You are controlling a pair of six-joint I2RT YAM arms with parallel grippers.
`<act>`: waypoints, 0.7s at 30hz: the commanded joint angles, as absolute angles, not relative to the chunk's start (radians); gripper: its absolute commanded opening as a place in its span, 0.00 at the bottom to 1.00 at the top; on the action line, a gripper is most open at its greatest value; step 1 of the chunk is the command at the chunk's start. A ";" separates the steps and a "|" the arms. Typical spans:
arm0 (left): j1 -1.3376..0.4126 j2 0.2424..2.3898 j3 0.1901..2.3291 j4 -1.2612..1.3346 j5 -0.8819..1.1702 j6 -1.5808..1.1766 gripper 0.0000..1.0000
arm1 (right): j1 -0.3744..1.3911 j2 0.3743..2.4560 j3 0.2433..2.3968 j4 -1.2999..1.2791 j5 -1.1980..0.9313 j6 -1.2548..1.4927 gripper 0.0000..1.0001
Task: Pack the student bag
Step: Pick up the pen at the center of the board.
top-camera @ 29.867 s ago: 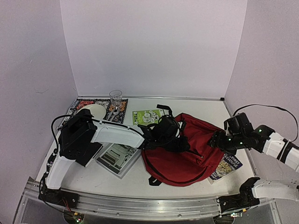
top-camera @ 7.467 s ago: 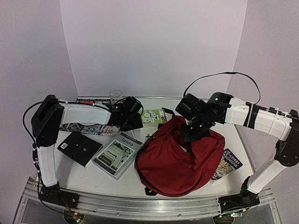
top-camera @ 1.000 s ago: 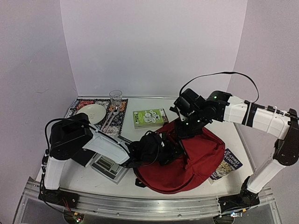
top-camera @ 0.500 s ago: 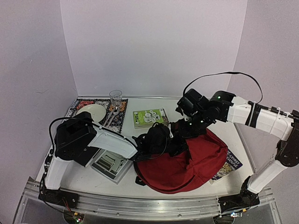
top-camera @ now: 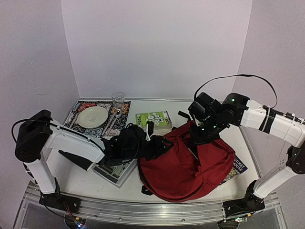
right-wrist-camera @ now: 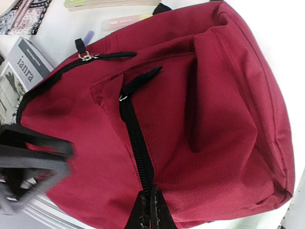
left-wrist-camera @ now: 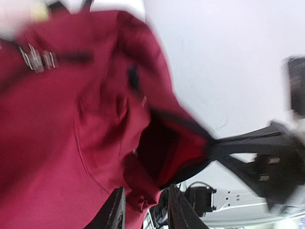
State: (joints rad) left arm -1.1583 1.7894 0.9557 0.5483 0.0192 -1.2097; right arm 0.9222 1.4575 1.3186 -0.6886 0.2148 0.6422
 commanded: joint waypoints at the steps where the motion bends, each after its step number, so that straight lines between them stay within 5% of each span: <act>1: -1.115 1.650 0.949 0.386 -0.123 -1.072 0.36 | 0.912 1.393 1.308 -0.858 0.290 0.671 0.00; 9: -1.010 1.694 1.170 -0.082 -0.227 -0.868 0.50 | 0.913 1.373 1.307 -0.893 0.308 0.680 0.00; 21: -0.953 1.951 1.469 -0.371 -0.228 -0.617 0.60 | 0.913 1.391 1.287 -0.870 0.303 0.676 0.00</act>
State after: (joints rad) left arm -0.9595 1.8675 1.3501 -0.2121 -0.2142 -0.7375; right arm 0.9150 1.3933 1.3056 -0.8129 0.2712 0.6687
